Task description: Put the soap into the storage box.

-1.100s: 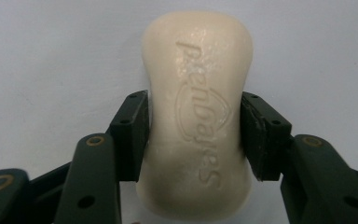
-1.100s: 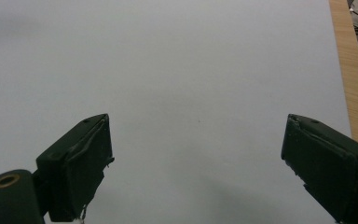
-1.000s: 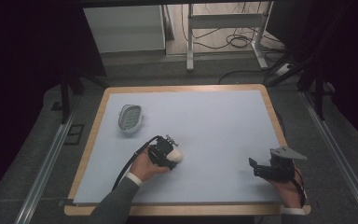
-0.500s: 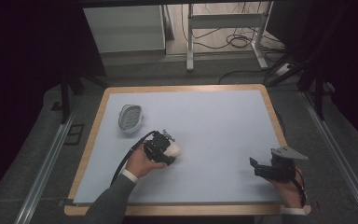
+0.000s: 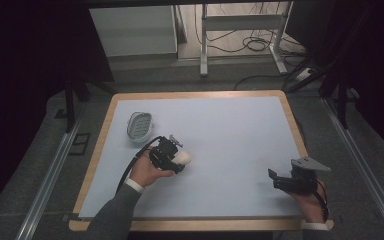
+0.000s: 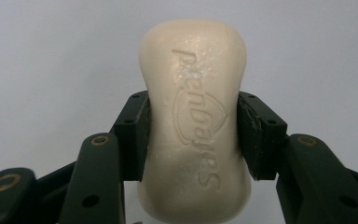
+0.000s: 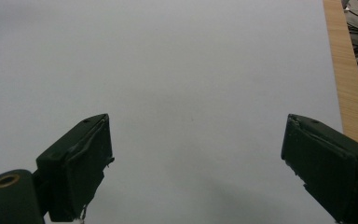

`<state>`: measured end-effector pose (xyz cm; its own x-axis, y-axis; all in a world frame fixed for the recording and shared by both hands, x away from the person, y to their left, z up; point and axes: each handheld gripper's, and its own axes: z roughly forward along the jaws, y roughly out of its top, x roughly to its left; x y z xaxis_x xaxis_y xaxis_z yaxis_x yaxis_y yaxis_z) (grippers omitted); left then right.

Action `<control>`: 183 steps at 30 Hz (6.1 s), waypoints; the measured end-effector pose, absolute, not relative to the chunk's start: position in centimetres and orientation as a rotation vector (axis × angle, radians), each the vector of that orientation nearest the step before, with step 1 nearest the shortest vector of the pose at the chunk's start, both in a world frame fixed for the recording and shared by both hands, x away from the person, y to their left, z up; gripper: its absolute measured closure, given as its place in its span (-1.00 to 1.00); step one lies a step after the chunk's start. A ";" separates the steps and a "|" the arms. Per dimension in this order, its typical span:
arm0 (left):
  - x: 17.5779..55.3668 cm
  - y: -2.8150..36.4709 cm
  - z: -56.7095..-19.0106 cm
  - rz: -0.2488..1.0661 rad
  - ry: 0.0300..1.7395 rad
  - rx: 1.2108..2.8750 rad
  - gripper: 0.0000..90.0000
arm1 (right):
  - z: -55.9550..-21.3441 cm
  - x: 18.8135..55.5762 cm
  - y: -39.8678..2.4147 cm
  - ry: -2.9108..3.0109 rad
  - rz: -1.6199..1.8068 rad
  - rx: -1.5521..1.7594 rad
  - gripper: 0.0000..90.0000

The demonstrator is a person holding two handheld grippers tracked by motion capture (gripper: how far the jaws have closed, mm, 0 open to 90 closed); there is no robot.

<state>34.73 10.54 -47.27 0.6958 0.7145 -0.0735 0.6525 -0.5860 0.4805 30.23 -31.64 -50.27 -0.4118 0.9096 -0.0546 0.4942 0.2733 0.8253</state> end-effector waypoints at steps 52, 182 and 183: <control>37.2 16.1 -42.7 0.303 1.174 2.345 0.10 | -50.6 30.4 -31.7 2.029 1.001 1.270 -0.81; 37.5 20.6 -45.0 0.260 1.192 2.189 -0.35 | -51.3 30.5 -31.5 2.043 0.974 1.266 -0.81; 37.1 20.6 -45.3 0.257 1.187 2.191 -0.36 | -51.3 30.5 -31.5 2.042 0.975 1.267 -0.81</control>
